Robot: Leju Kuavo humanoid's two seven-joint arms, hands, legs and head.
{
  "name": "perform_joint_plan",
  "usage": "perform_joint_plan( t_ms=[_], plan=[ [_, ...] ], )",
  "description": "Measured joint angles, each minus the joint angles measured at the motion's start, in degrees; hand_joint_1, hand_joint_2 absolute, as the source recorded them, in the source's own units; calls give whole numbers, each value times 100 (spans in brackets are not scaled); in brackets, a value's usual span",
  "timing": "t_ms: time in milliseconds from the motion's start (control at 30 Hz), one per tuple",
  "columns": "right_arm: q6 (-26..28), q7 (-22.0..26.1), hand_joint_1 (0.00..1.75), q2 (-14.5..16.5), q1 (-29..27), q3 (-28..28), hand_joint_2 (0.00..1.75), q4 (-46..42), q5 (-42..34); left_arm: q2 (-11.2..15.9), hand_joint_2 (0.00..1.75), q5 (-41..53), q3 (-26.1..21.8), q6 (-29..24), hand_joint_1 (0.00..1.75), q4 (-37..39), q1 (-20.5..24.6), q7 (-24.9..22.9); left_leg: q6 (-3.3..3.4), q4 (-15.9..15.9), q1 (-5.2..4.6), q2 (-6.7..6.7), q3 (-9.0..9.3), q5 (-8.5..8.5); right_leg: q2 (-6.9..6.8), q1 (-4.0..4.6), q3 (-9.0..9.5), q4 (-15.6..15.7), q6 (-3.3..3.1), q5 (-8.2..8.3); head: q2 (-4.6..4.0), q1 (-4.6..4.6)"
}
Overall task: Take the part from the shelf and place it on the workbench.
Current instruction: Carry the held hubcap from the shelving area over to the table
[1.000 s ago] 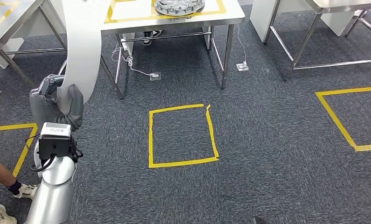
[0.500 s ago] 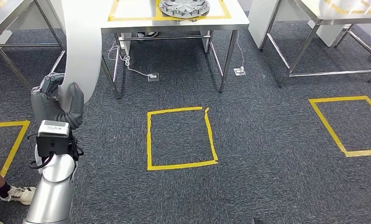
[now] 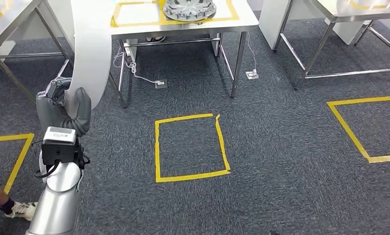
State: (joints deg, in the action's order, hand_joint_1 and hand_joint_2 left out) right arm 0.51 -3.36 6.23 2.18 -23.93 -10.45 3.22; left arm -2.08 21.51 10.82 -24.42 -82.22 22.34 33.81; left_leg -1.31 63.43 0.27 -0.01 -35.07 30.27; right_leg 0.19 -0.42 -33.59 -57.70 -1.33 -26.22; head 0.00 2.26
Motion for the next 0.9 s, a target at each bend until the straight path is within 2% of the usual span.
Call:
perform_joint_plan(
  t_ms=[67,100,133,167,233,267,300,333,433,467,500,567,600,633,667,700,733,767,800,833,900],
  plan=[
    [-9,-2,0,6,6,-11,0,0,-3,0,175,-2,3,0,175,7,5,-13,-50,743,23,-2,-393,293,0,-8,30,1,-25,-22,0,-7],
    [-16,-5,0,10,5,-15,0,0,-5,0,175,-3,4,0,175,11,0,-24,-70,1015,39,-1,-559,348,2,-12,41,0,-23,-33,0,-7],
    [-25,-7,0,13,4,-20,0,0,-6,0,175,-4,5,-1,175,14,-3,-32,-86,1103,55,0,-641,299,7,-19,54,-1,-14,-46,0,-7],
    [-30,-9,0,16,2,-27,0,0,-7,1,175,-4,6,-1,175,15,-3,-38,-97,971,69,0,-609,146,14,-30,74,-4,3,-62,0,-8],
    [-36,-9,0,20,2,-45,0,0,-4,5,175,-4,7,-1,175,14,1,-44,-118,241,95,0,-292,-279,29,-53,125,-18,67,-111,0,-11],
    [-36,-9,0,20,6,-54,0,0,-3,6,175,-4,7,0,175,11,4,-47,-105,-108,96,-9,-127,-410,36,-54,137,-34,109,-138,0,-19],
    [-36,-8,0,20,10,-61,0,0,-3,5,175,-4,7,0,175,7,6,-53,-76,-342,94,-17,-19,-471,41,-50,139,-42,149,-157,0,-19],
    [-37,-7,0,21,14,-66,0,0,-6,3,175,-2,7,2,175,4,7,-62,-32,-431,81,-27,21,-454,43,-45,135,-42,186,-168,0,-19],
    [-46,3,0,32,13,-84,0,0,-21,5,175,7,4,9,175,-8,14,-89,123,-457,59,-35,44,-430,34,-66,134,-53,286,-209,0,-11],
    [-50,9,0,38,14,-90,0,0,-25,4,175,9,3,10,175,-13,24,-90,166,-468,63,-33,65,-424,24,-71,85,-172,314,-277,0,-7],
    [-52,15,0,40,20,-95,0,0,-26,0,175,11,4,13,175,-18,35,-90,200,-478,70,-29,87,-418,15,-72,-37,-419,335,-397,0,0],
    [-57,31,0,45,25,-101,0,0,-36,-4,175,13,4,21,175,-17,51,-95,244,-476,54,-20,104,-391,4,-66,-473,-1200,350,-696,0,8],
    [-59,41,0,45,20,-105,0,0,-43,-4,175,13,5,27,175,-12,53,-98,258,-474,41,-19,110,-378,5,-61,-693,-1547,349,-782,0,9],
    [-61,51,0,45,10,-109,0,0,-51,-4,175,13,5,35,175,-6,56,-103,268,-472,29,-20,123,-362,5,-55,-832,-1716,337,-760,0,9],
    [-62,58,0,45,2,-115,0,0,-56,-4,175,13,6,43,175,-1,65,-108,270,-471,20,-25,145,-343,5,-45,-848,-1641,313,-616,0,10],
    [-62,62,0,45,0,-121,0,0,-61,-5,175,13,7,49,175,3,82,-114,266,-470,12,-29,176,-322,5,-32,-751,-1349,279,-388,0,10],
    [-62,62,0,45,0,-129,0,0,-63,-8,175,13,8,55,175,5,108,-121,256,-471,7,-31,211,-297,3,-13,-584,-931,233,-138,0,10],
    [-65,62,0,45,5,-140,0,0,-67,-11,175,13,9,59,175,8,142,-126,235,-467,-7,-32,237,-269,-1,14,-413,-534,184,28,0,9],
    [-67,62,0,48,11,-151,0,0,-71,-14,175,13,10,62,175,13,172,-131,208,-470,-15,-32,255,-244,-6,38,-291,-255,146,113,0,9],
    [-70,62,0,52,14,-164,0,0,-78,-15,175,13,11,64,175,20,193,-136,178,-476,-20,-32,266,-221,-8,59,-226,-109,117,122,0,9],
    [-81,63,0,64,11,-190,0,0,-93,-15,175,13,13,66,175,30,209,-142,112,-504,-21,-27,295,-189,-2,66,-190,-59,78,76,0,8]
  ],
)
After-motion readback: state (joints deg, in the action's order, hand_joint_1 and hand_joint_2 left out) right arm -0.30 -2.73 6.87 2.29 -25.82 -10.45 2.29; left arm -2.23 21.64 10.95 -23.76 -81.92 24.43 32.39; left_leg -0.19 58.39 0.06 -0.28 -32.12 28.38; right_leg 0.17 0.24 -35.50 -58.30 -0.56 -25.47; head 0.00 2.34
